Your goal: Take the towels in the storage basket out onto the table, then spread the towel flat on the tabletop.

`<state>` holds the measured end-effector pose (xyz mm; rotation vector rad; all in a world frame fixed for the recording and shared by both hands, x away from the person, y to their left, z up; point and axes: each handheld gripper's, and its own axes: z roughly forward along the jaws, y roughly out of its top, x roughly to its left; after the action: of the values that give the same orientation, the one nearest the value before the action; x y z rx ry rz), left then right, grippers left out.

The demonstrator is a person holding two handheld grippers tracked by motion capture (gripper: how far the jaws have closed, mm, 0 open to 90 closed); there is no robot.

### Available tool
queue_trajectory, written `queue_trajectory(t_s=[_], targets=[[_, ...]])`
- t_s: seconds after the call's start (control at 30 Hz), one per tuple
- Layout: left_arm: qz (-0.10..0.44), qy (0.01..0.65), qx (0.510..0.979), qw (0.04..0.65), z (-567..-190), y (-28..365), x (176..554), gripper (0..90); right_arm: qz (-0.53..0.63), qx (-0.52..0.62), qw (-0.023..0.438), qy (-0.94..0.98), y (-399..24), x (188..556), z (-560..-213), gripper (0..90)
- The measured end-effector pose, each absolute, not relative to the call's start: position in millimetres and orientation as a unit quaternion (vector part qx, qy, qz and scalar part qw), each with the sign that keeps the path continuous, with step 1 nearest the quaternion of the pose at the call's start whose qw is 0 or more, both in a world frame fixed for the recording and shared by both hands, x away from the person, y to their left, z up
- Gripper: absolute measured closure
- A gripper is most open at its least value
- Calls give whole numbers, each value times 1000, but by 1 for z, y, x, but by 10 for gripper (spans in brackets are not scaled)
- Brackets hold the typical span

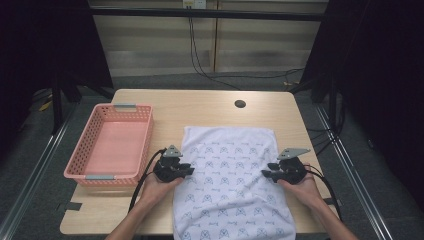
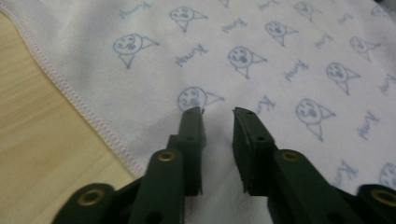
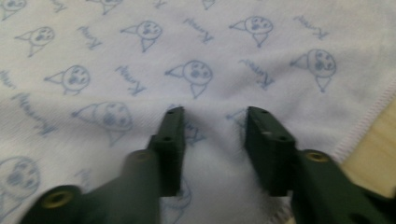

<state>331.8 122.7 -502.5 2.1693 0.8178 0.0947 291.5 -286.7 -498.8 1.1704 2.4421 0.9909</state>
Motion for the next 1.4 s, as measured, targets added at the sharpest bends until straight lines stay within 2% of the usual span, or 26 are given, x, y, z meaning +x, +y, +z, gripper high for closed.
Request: queue_trajectory(t_s=[0.1,0.2,0.6,0.63,0.67,0.7,0.73,0.8,0.87,1.0,1.23,1.3,1.4], targets=[[30,313,861,399,-503,129,317,858,347,398,112,842,-289,281,-498,811],[31,308,867,390,-500,130,302,866,343,384,96,852,-288,260,-496,838],[-28,275,886,372,-494,138,237,846,329,347,41,878,-289,199,-489,844],[-38,270,886,375,-493,139,234,816,321,342,48,882,-287,195,-487,819],[-26,267,889,372,-491,140,233,772,318,340,52,884,-285,194,-487,747],[-24,273,883,381,-490,141,237,730,324,341,55,881,-283,195,-486,625],[-26,282,874,394,-488,143,242,703,326,354,67,874,-283,197,-485,575],[-18,294,864,409,-484,143,256,650,355,381,77,851,-286,206,-483,541],[-9,305,853,423,-481,142,269,611,365,398,115,834,-291,222,-479,516],[10,326,844,425,-481,137,295,572,368,422,152,815,-303,254,-478,481],[21,354,830,430,-484,134,323,555,350,441,155,812,-306,303,-490,470],[33,357,836,415,-487,133,328,537,336,446,169,812,-308,315,-493,454],[29,367,830,419,-490,135,331,522,338,456,154,809,-312,322,-498,445]])
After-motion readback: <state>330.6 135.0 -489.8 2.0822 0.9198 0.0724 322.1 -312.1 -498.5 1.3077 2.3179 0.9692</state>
